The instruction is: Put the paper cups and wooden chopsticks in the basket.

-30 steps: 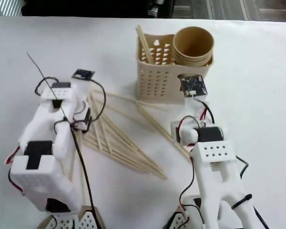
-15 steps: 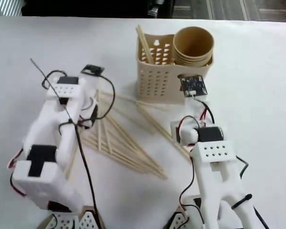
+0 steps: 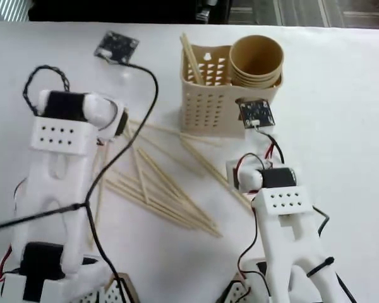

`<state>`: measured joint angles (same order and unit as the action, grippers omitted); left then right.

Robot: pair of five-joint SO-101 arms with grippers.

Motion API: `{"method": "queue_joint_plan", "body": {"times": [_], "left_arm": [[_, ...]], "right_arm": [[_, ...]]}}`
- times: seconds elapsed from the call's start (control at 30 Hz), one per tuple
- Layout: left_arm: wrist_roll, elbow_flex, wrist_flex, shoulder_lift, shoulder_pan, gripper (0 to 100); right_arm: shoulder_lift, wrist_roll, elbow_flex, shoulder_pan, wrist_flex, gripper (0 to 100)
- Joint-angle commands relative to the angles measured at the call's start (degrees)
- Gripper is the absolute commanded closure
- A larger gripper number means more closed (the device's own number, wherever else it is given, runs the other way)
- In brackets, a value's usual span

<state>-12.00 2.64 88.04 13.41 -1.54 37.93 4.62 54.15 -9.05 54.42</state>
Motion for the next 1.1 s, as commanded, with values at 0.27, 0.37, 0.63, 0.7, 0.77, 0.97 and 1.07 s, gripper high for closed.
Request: {"method": "queue_joint_plan", "body": {"times": [0.27, 0.37, 0.63, 0.7, 0.77, 0.97, 1.07], "left_arm": [[0.2, 25.1, 1.8, 2.7, -10.9, 98], [1.5, 28.4, -2.1, 2.7, -13.6, 98], [9.0, 25.1, -28.7, 2.7, -17.4, 98], [10.6, 21.5, -36.1, 2.7, -18.1, 98], [11.1, 17.1, -43.9, 2.7, -18.9, 98], [11.0, 3.1, -62.9, 2.7, -20.7, 98], [10.7, -4.0, -70.7, 2.7, -21.2, 98]], "right_arm": [[1.6, -0.2, -0.4, 0.7, -0.7, 98.1], [1.6, -0.2, -0.4, 0.7, -0.7, 98.1], [1.6, -0.2, -0.4, 0.7, -0.7, 98.1], [1.6, -0.2, -0.4, 0.7, -0.7, 98.1], [1.6, -0.2, -0.4, 0.7, -0.7, 98.1], [1.6, -0.2, -0.4, 0.7, -0.7, 98.1], [1.6, -0.2, -0.4, 0.7, -0.7, 98.1]]}}
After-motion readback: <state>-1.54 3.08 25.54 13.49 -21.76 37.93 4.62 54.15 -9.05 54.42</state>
